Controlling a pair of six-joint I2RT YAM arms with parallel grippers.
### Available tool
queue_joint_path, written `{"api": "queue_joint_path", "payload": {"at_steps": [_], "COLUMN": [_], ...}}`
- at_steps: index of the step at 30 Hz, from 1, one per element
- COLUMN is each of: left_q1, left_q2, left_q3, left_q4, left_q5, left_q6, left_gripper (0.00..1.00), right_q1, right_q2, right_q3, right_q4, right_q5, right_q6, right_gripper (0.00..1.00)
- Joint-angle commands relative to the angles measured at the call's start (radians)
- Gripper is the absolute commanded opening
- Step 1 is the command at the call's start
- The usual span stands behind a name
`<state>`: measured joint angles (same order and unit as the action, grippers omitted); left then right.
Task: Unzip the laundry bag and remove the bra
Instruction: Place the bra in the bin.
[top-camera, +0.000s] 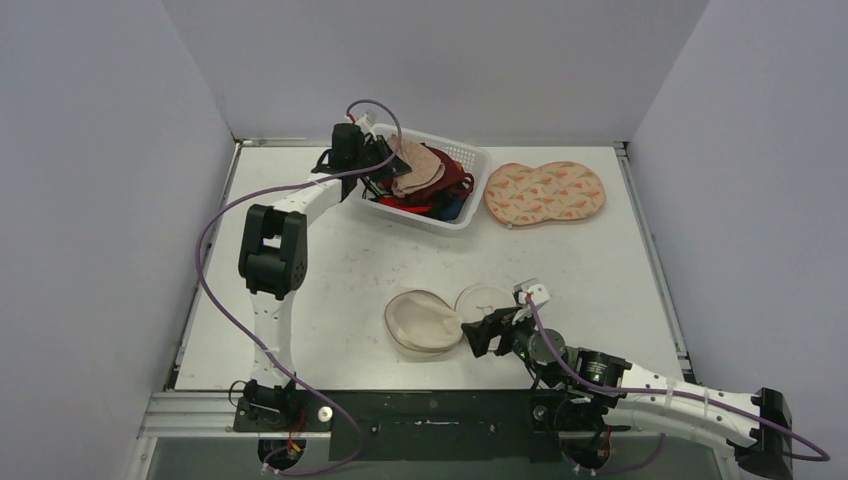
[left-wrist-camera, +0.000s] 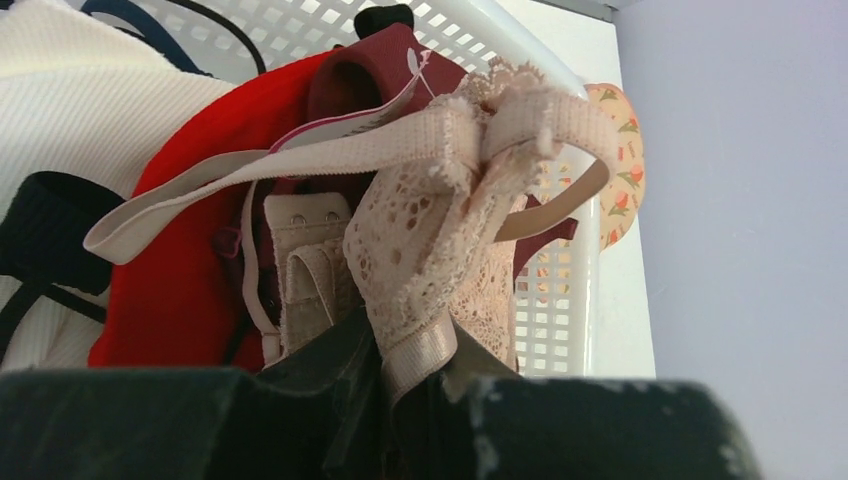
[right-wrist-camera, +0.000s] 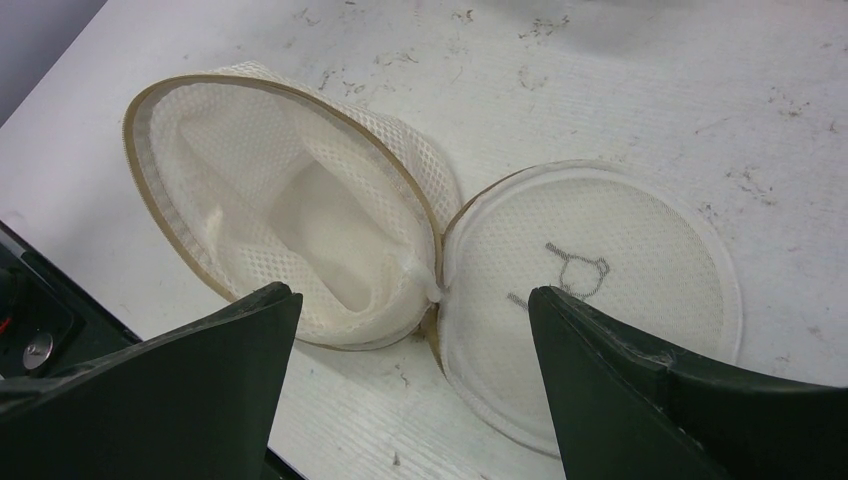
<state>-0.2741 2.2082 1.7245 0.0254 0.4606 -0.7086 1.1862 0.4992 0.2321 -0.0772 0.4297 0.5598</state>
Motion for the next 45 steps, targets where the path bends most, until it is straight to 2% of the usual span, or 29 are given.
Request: {"api": "queue_joint_path", "payload": {"at_steps": [1,3,13,22,28,32,35,38,40,45], "left_q1": [0.01,0.01,0.008,0.016,0.015,-0.015,-0.029,-0.033,-0.035,-0.036], "left_q2": [-0.014,-0.027,-0.106,-0.247,-0.338,-0.455,-0.505,-0.465,-0.402,-0.247], "left_q3": [-0.018,-0.026,-0.053,-0.134,-0.142,-0.231,-0.294,-0.295,-0.246,-0.152], "left_q4": [0.023,0.012,-0.069,-0.095,-0.189,-0.143,-0.005,0.118,0.136,0.14], "left_q5": [-0.028,-0.042,-0.097,-0.19,-0.336,-0.452,-0.36,-0.212,-0.14,-0.067], "left_q6": [0.016,0.025,0.084,0.114,0.166,0.19,0.166,0.092,0.071,0.046], "left_gripper": [0.17,0.29,0.57,0.76,0.81,0.81,0.76,0.58,0.36,0.18], "right_q1": [0.006,0.006,0.007,0.011,0.013,0.016,0.019,0.021,0.021,0.025], "right_q2": [-0.006,-0.008,-0.045,-0.069,-0.083,-0.085,-0.083,-0.073,-0.069,-0.068], "right_q3": [0.007,0.007,0.007,0.007,0.006,0.006,0.003,0.002,0.004,0.001], "right_q4": [0.034,0.033,0.017,0.013,0.007,0.007,0.01,0.016,0.016,0.019], "right_q5": [0.031,0.032,0.042,0.043,0.04,0.034,0.03,0.027,0.028,0.032], "right_q6": [-0.015,-0.015,-0.015,-0.017,-0.016,-0.017,-0.018,-0.021,-0.021,-0.022], "right_gripper": [0.87,0.87,0.87,0.87,0.88,0.87,0.87,0.87,0.87,0.87]}}
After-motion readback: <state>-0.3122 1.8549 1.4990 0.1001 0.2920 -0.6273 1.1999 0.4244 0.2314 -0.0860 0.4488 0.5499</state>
